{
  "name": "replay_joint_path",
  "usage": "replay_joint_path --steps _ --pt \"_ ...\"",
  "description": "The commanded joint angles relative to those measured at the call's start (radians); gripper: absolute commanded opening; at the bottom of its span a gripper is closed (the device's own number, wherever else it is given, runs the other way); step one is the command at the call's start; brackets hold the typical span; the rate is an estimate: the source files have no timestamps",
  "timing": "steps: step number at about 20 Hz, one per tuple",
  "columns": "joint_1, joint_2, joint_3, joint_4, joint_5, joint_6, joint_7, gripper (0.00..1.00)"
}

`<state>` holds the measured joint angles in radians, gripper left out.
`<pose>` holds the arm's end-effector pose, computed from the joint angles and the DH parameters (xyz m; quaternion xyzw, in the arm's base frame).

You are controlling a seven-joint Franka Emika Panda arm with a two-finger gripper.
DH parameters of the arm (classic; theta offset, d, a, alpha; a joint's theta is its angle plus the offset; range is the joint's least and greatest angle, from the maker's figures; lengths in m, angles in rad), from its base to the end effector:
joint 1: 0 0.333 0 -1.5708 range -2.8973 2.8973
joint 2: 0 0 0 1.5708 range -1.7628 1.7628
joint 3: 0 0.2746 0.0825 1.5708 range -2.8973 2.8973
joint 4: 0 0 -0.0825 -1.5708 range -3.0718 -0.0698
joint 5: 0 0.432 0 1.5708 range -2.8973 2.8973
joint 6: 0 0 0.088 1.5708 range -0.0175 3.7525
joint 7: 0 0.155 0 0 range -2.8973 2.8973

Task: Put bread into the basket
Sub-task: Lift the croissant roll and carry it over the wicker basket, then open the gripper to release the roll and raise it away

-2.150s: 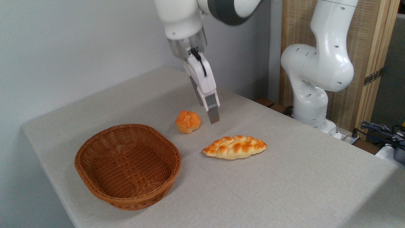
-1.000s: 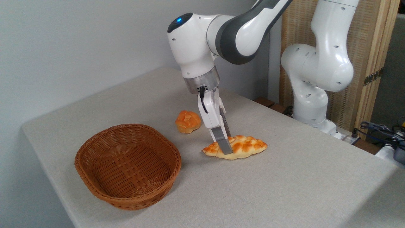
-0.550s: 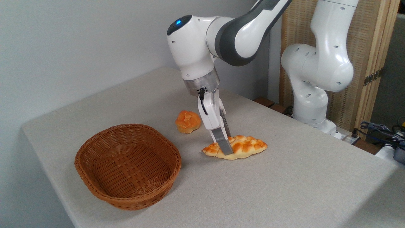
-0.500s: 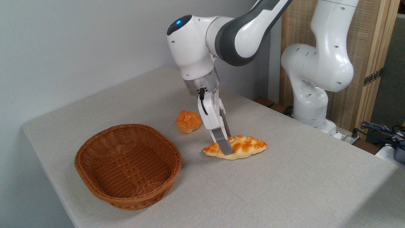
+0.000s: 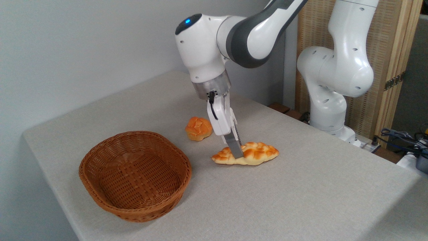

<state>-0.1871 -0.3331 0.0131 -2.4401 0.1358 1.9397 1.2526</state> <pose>0.4588 -0.0656 0.3030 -0.7322 0.6735 0.1017 0.0078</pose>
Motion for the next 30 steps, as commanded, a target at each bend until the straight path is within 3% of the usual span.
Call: replay_joint_path --steps 1,4,9,13,16,17,18,20,21,23,30 --pt "-0.003 0.074 0.004 0.217 -0.021 -0.122 -0.002 0.04" --pt "-0.003 0.192 0.005 0.441 -0.077 -0.176 -0.108 0.03" --pt "-0.003 0.389 0.010 0.682 -0.172 -0.148 -0.272 0.03" --pt "-0.012 0.459 0.005 0.734 -0.174 0.016 -0.424 0.04" --pt "-0.017 0.482 0.005 0.733 -0.162 0.110 -0.450 0.06" --pt "-0.029 0.496 0.005 0.733 -0.156 0.110 -0.446 0.17" --pt "-0.038 0.509 0.005 0.727 -0.141 0.110 -0.443 0.40" --pt "-0.043 0.520 0.005 0.721 -0.081 0.110 -0.443 0.73" --pt "-0.043 0.520 0.005 0.719 -0.058 0.108 -0.441 0.76" --pt "-0.043 0.520 0.005 0.710 -0.033 0.107 -0.443 1.00" --pt "-0.043 0.517 0.018 0.710 -0.031 0.099 -0.444 1.00"
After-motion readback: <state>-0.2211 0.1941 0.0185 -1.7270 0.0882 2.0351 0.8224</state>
